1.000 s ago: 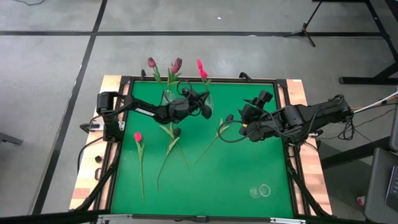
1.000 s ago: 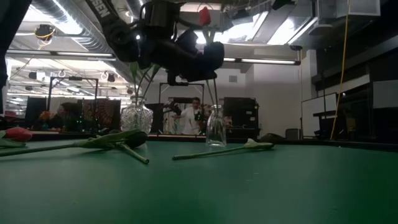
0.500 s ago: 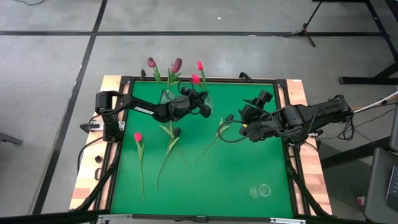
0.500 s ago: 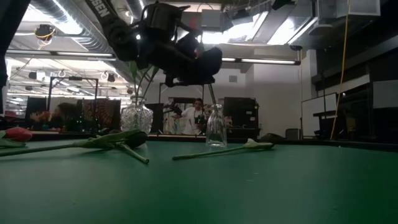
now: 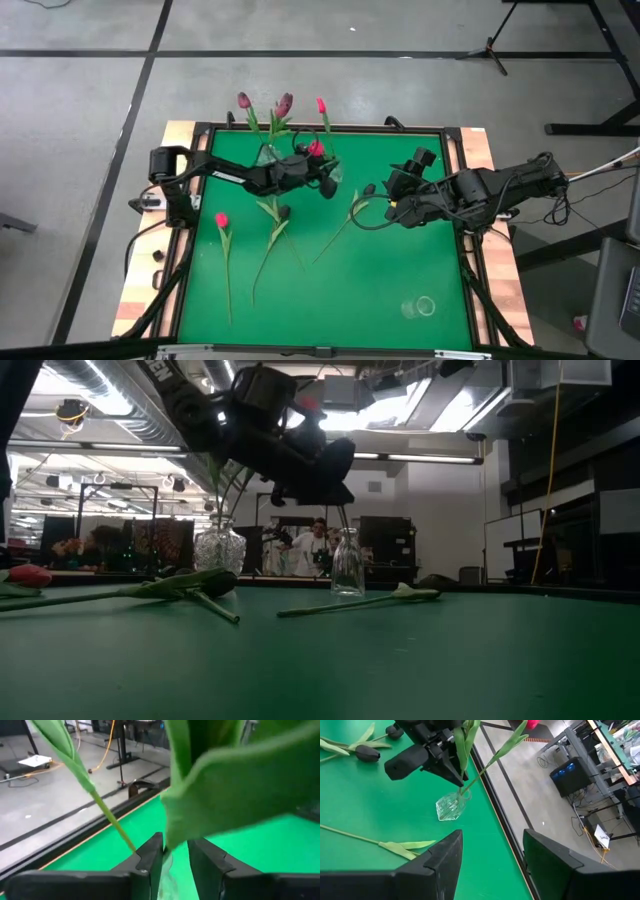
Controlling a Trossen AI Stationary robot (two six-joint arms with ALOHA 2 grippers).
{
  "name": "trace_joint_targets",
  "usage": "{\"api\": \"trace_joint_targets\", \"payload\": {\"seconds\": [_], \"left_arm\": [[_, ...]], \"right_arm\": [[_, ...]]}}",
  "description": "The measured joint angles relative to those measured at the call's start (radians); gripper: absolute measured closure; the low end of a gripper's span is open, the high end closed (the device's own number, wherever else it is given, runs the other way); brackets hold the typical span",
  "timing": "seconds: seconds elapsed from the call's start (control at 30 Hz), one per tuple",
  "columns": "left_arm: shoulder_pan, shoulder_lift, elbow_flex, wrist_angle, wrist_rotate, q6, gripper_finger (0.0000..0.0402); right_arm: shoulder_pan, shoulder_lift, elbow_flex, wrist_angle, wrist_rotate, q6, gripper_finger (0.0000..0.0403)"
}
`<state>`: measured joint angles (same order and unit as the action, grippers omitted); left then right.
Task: Sort flowers into vase by color
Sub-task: Put the right red tulip into the top right transparent vase, then put the red tulip into the top right transparent vase
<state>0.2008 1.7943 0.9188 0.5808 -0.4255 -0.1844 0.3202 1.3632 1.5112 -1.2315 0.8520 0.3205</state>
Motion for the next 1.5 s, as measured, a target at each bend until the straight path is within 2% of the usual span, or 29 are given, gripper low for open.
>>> {"api": "trace_joint_targets", "payload": {"seconds": [0.33,0.53,0.7,0.9,1.07,1.2,1.37,1.5], "left_arm": [[-0.001,-0.064,0.000,-0.137,-0.016,-0.006,0.0287],[-0.043,-0.129,0.000,-0.368,-0.031,-0.023,0.0284],[-0.089,-0.242,0.000,-0.548,-0.062,-0.080,0.0283],[-0.181,-0.420,0.000,-0.827,-0.056,-0.426,0.0282],[-0.324,-0.529,0.000,-1.127,-0.054,-0.676,0.0282],[-0.446,-0.582,0.001,-1.378,-0.030,-0.984,0.0282],[-0.590,-0.586,0.000,-1.659,0.082,-1.419,0.0282],[-0.675,-0.577,0.000,-1.781,0.210,-1.725,0.0282]], "right_arm": [[0.000,0.000,0.000,0.000,0.000,-0.003,0.0194],[0.000,0.000,0.000,-0.001,-0.001,0.014,0.0194],[0.000,0.000,0.000,0.000,0.003,0.015,0.0194],[0.000,0.000,0.000,-0.001,0.004,0.034,0.0194],[0.000,0.000,0.000,-0.003,0.003,0.042,0.0194],[0.000,0.000,0.000,-0.001,0.000,0.050,0.0194],[0.000,0.000,0.000,-0.001,-0.001,0.074,0.0194],[0.000,0.000,0.000,0.000,-0.008,0.084,0.0194]]}}
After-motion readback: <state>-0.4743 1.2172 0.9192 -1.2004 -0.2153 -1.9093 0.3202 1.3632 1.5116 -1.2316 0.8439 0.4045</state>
